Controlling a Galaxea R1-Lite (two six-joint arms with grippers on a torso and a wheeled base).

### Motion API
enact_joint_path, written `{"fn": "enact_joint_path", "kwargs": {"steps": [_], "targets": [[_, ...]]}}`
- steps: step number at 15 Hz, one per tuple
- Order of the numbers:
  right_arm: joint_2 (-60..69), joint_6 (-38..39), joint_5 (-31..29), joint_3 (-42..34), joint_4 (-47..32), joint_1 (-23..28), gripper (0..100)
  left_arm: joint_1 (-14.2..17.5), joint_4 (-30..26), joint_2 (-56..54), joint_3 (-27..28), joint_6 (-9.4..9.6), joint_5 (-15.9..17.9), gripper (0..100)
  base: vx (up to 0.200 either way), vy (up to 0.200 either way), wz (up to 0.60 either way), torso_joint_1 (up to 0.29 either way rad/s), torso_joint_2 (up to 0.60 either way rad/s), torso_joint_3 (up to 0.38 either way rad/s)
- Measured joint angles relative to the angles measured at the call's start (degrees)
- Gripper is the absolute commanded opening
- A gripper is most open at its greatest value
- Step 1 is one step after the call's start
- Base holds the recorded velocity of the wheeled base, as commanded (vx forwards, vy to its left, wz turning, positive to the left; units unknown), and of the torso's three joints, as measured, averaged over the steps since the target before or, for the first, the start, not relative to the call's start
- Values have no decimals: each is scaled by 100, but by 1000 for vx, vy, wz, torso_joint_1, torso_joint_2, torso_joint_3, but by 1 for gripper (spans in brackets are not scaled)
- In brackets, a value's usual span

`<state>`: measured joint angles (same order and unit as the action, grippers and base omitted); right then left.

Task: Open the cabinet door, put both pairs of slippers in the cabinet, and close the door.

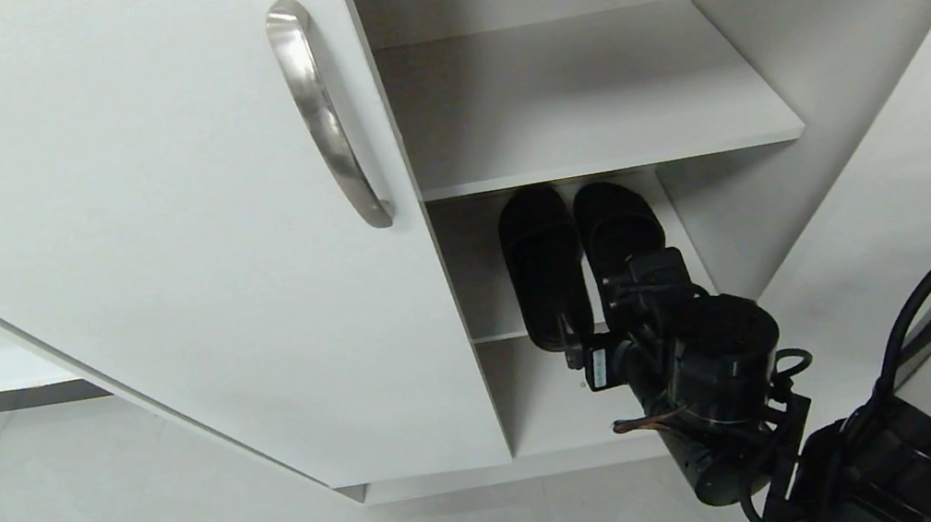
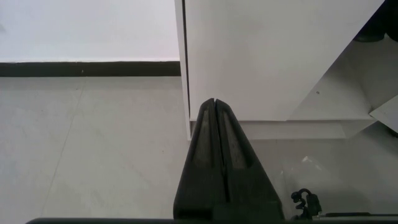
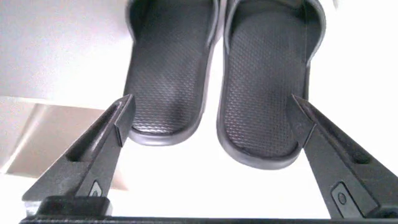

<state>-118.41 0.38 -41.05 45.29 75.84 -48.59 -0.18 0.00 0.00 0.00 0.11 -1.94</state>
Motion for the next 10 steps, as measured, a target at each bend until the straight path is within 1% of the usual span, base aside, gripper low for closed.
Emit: {"fn": "enact_joint_path", "kwargs": {"steps": [10], "targets": [[51, -38, 10, -22, -21, -17, 100, 0, 0, 5, 0, -21, 2, 0, -200, 0, 0, 2, 4, 1]]}}
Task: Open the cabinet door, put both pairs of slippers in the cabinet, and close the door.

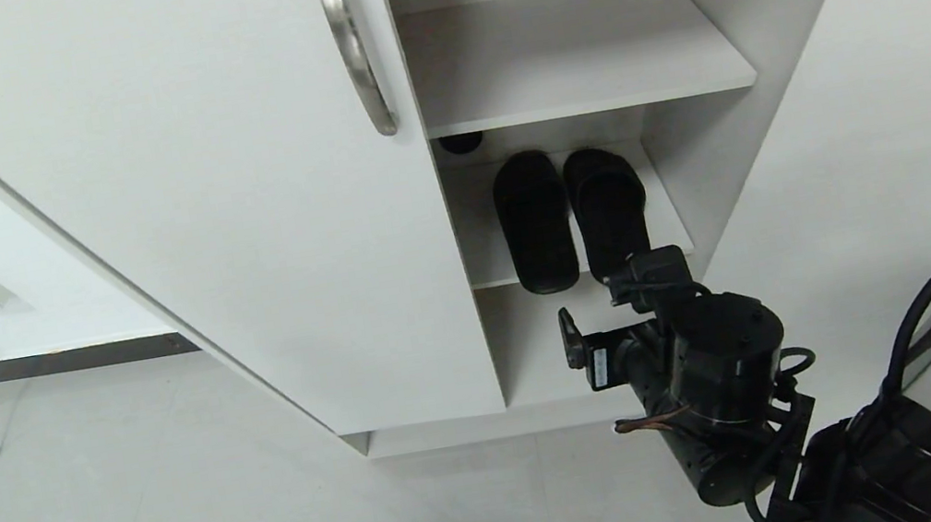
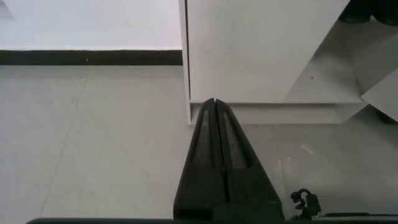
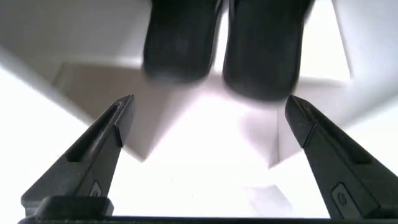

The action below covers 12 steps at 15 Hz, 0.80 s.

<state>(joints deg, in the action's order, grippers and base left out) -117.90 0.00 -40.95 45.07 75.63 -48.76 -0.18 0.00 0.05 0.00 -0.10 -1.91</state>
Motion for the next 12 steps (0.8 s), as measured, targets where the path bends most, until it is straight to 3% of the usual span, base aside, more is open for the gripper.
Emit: {"fn": "enact_joint_path", "kwargs": {"steps": [12], "targets": [[43, 0, 0, -39, 21, 63, 100, 0, 0, 2, 0, -6, 0, 0, 0, 0, 0, 0, 0, 0]]}}
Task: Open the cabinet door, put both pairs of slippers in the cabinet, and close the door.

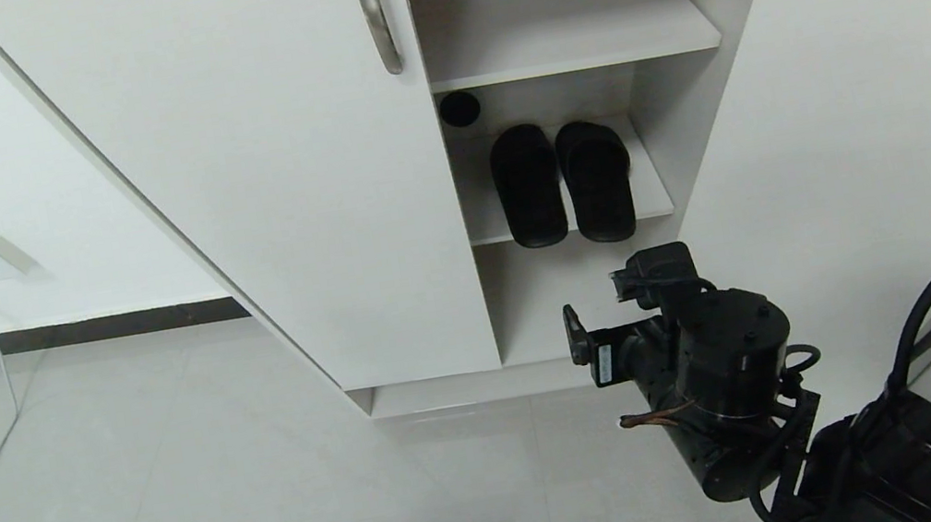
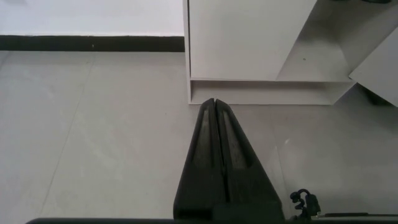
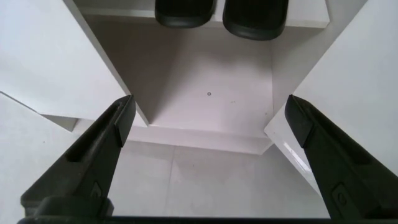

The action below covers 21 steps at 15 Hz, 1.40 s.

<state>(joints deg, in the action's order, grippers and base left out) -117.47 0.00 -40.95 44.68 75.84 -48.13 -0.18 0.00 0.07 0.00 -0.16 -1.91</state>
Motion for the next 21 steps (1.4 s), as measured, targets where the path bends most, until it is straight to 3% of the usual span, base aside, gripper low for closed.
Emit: {"fn": "enact_joint_path", "kwargs": {"steps": [7, 18, 21], "targets": [[7, 0, 0, -2, -10, 4, 100, 2, -2, 2, 0, 0, 2, 0, 0, 0, 0, 0, 0, 0], [-15, 0, 0, -2, -16, 41, 100, 0, -7, 2, 7, 16, 46, 0, 0, 0, 0, 0, 0, 193], [-15, 0, 26, -45, -21, 41, 100, 0, -2, 2, 2, 139, 46, 0, 0, 0, 0, 4, 4, 203]]}}
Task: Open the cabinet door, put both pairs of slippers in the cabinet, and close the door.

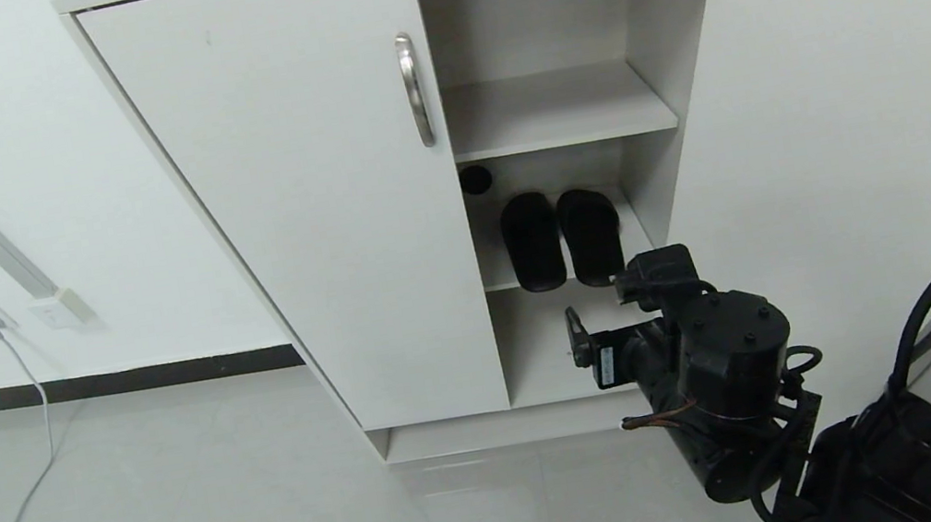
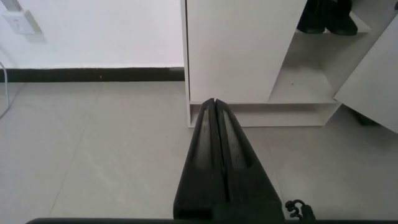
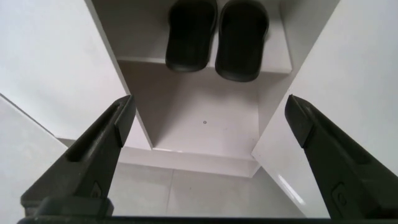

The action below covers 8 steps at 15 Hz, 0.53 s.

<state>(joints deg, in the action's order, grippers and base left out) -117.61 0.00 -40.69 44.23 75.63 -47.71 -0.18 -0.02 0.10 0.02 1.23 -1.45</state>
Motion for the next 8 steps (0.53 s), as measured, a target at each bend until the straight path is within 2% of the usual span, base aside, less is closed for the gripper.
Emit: {"fn": "enact_joint_path", "kwargs": {"steps": [5, 8], "targets": [[-20, -5, 27, -112, -15, 0, 100, 0, 2, 0, -2, 2, 0, 0, 0, 0, 0, 1, -1, 193], [-66, -73, 29, -138, -12, 1, 100, 2, 2, 0, -2, -9, 4, 0, 0, 0, 0, 2, 1, 28]]}}
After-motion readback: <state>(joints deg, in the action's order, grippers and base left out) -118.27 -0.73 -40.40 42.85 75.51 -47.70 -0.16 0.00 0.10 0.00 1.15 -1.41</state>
